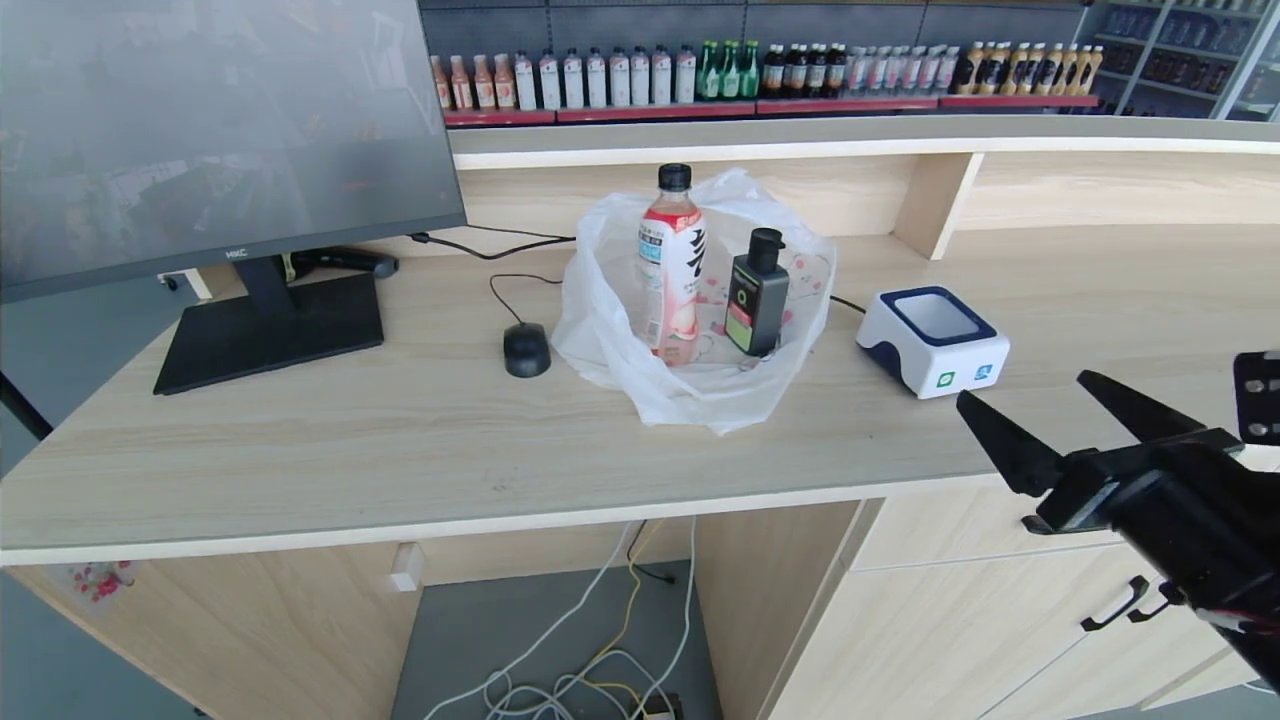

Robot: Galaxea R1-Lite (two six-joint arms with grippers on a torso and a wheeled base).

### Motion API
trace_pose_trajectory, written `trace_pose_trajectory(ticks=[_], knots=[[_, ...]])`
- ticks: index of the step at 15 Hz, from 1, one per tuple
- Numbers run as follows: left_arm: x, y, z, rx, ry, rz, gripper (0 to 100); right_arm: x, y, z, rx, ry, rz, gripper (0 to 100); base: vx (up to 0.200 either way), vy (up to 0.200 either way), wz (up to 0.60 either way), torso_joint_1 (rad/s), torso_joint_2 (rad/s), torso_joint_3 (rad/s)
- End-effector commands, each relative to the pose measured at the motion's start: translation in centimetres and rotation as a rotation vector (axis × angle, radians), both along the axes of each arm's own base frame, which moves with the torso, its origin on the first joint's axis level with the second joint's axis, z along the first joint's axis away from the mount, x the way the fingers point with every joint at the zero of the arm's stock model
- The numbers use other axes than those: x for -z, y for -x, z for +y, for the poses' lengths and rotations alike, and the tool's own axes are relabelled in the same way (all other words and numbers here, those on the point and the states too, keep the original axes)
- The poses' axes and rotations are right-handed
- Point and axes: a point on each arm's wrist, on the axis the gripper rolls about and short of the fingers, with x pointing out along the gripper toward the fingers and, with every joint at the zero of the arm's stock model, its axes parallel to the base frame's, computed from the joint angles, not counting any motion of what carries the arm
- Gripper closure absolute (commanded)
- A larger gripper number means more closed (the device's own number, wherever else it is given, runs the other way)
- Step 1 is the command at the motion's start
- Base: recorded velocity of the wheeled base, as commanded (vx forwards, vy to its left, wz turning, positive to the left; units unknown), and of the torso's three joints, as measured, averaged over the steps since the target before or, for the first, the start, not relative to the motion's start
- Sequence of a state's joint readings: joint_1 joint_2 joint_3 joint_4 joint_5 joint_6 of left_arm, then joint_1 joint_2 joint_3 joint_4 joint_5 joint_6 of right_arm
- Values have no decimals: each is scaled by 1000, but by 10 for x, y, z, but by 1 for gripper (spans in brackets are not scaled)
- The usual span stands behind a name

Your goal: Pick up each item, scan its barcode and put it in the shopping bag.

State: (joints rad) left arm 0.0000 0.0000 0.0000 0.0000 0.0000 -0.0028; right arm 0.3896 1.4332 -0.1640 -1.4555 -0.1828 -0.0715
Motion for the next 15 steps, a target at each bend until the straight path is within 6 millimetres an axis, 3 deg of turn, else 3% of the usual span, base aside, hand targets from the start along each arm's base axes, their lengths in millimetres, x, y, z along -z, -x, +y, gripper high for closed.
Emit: trace_pose_trajectory(ticks=[1,2,3,4,6,8,12,15], knots=[[0,0,0,0,0,0,0,-7,77,-31,20,-3,-133,0,0,0,0,0,0,0],[0,0,0,0,0,0,0,-5,107,-44,27,12,-147,0,0,0,0,0,0,0],[0,0,0,0,0,0,0,-3,113,-46,27,16,-138,0,0,0,0,0,0,0],[0,0,0,0,-1,0,0,14,149,-61,17,61,-98,0,0,0,0,0,0,0],[0,0,0,2,-1,0,0,34,183,-75,-2,101,-4,0,0,0,0,0,0,0],[0,0,0,2,-3,0,0,61,205,-84,-41,127,90,0,0,0,0,0,0,0],[0,0,0,2,3,0,0,85,197,-80,-55,165,178,0,0,0,0,0,0,0],[0,0,0,0,3,0,0,85,198,-78,4,114,190,0,0,0,0,0,0,0]])
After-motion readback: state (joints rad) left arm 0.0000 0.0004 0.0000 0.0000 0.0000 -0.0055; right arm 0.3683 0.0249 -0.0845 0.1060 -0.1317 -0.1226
